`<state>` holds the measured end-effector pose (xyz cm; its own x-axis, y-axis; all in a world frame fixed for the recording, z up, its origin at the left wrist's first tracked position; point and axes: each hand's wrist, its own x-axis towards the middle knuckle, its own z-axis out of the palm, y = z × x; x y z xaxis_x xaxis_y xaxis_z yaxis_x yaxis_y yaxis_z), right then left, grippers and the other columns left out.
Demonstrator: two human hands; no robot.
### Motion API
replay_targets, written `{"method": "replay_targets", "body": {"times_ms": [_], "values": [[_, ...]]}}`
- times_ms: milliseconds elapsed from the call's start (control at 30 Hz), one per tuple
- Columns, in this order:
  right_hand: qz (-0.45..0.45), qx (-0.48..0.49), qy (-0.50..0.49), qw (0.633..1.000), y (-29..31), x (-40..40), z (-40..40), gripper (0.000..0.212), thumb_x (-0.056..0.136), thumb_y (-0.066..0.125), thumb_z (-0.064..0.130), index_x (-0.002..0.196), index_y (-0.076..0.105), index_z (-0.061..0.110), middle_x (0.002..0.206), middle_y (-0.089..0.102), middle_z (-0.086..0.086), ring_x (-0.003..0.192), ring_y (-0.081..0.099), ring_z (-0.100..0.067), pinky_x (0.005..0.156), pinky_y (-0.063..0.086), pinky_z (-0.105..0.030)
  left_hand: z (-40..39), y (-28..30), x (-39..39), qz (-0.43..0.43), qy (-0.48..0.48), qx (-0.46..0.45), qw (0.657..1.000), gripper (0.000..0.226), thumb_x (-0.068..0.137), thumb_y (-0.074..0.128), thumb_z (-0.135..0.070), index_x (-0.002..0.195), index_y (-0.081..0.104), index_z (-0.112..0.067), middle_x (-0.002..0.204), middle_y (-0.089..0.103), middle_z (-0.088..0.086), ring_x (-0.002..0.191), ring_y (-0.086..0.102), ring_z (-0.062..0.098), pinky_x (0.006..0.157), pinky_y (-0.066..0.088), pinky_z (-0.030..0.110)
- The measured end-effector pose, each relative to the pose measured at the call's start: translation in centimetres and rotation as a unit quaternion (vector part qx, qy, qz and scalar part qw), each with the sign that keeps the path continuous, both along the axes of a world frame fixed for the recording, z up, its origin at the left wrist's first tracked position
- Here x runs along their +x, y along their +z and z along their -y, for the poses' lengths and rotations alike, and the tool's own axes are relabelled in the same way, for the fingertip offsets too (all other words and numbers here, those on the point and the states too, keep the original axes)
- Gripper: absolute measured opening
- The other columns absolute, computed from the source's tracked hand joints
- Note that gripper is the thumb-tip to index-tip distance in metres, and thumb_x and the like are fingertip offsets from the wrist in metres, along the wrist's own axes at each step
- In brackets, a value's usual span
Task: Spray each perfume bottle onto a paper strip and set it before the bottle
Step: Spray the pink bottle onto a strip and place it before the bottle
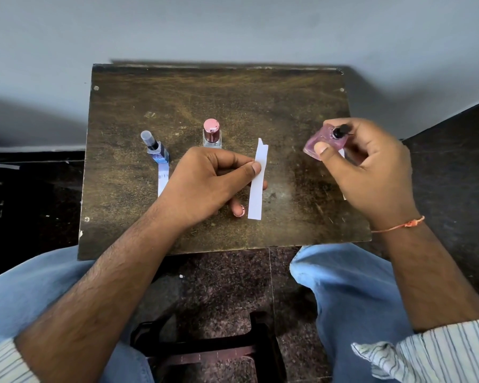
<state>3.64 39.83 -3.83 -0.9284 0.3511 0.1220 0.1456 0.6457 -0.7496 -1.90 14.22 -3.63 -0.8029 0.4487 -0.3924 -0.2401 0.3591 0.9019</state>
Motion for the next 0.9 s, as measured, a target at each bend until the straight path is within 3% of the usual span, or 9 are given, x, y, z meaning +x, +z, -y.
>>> {"method": "replay_targets", "body": {"times_ms": [133,400,467,533,633,700,767,833,900], "values": [[0.006,0.012,-0.021,1.000,0.3,0.3,-0.4,0.027,0.093,0.081,0.027,0.120,0.082,0.021,0.109,0.081,0.004,0.101,0.077,-0.011,0.092,0.062,-0.029,-0.3,-0.1,0.0,0.002,0.000,0.009,1.000,0.018,0.105,0.070,-0.023,0.098,0.084,-0.014,0.092,0.086,-0.004,0.051,0.069,0.023,0.041,0.038,0.011],[0.013,0.056,-0.047,0.997,0.3,0.8,-0.7,0.022,0.090,0.080,0.032,0.108,0.083,0.022,0.099,0.080,0.002,0.089,0.075,-0.013,0.087,0.062,-0.040,-0.8,-0.3,0.0,0.001,-0.010,-0.002,1.000,0.017,0.105,0.070,-0.028,0.100,0.084,-0.019,0.095,0.086,-0.008,0.051,0.070,0.019,0.041,0.039,0.014],[0.018,0.071,-0.035,0.997,0.0,0.8,-0.9,0.032,0.088,0.081,0.036,0.116,0.081,0.021,0.106,0.079,0.001,0.094,0.075,-0.015,0.089,0.062,-0.043,-0.8,-0.4,0.1,0.000,-0.012,-0.004,1.000,0.017,0.105,0.070,-0.029,0.101,0.084,-0.020,0.096,0.086,-0.009,0.051,0.070,0.018,0.040,0.040,0.016],[0.020,0.083,-0.028,0.996,-0.3,0.8,-1.0,0.057,0.085,0.086,0.044,0.134,0.072,0.021,0.120,0.075,0.002,0.104,0.072,-0.017,0.094,0.061,-0.045,-0.9,-0.4,0.0,0.002,-0.008,-0.002,1.000,0.017,0.105,0.070,-0.028,0.101,0.084,-0.019,0.097,0.086,-0.008,0.051,0.070,0.018,0.040,0.039,0.016],[-0.052,0.149,-0.034,0.987,0.2,1.1,-1.0,0.084,0.083,0.089,0.050,0.150,0.056,0.013,0.132,0.062,-0.006,0.114,0.064,-0.024,0.095,0.056,-0.049,-1.0,-0.4,0.0,0.007,-0.005,0.002,1.000,0.017,0.105,0.070,-0.028,0.102,0.084,-0.018,0.097,0.086,-0.007,0.050,0.069,0.018,0.039,0.039,0.015],[-0.163,0.189,-0.046,0.967,1.1,1.2,-0.7,0.075,0.087,0.088,0.040,0.143,0.060,0.000,0.123,0.057,-0.010,0.102,0.063,-0.034,0.087,0.055,-0.052,-1.1,-0.4,0.1,0.011,-0.004,0.007,1.000,0.018,0.105,0.070,-0.028,0.102,0.084,-0.017,0.097,0.086,-0.006,0.049,0.068,0.016,0.040,0.039,0.015],[-0.246,0.185,-0.024,0.951,1.6,1.5,-0.1,0.054,0.091,0.084,0.027,0.128,0.066,-0.008,0.116,0.051,0.004,0.084,0.056,-0.031,0.077,0.052,-0.042,-1.2,-0.3,0.1,0.015,0.002,0.016,1.000,0.019,0.105,0.070,-0.027,0.102,0.084,-0.015,0.096,0.086,-0.005,0.048,0.067,0.015,0.040,0.039,0.015],[-0.269,0.162,0.023,0.949,1.7,1.8,1.0,0.036,0.096,0.079,0.022,0.112,0.070,-0.009,0.107,0.054,0.009,0.081,0.053,-0.020,0.075,0.047,-0.030,-1.2,-0.2,0.2,0.016,0.007,0.023,1.000,0.019,0.105,0.070,-0.027,0.101,0.084,-0.015,0.096,0.086,-0.004,0.048,0.066,0.015,0.040,0.039,0.015],[-0.243,0.122,0.070,0.960,1.3,2.2,2.5,0.025,0.099,0.077,0.022,0.103,0.074,-0.002,0.090,0.066,0.001,0.067,0.058,-0.017,0.064,0.050,-0.030,-1.2,-0.2,0.2,0.018,0.018,0.029,0.999,0.018,0.104,0.071,-0.029,0.099,0.084,-0.018,0.093,0.085,-0.005,0.049,0.066,0.016,0.039,0.038,0.017]]}}
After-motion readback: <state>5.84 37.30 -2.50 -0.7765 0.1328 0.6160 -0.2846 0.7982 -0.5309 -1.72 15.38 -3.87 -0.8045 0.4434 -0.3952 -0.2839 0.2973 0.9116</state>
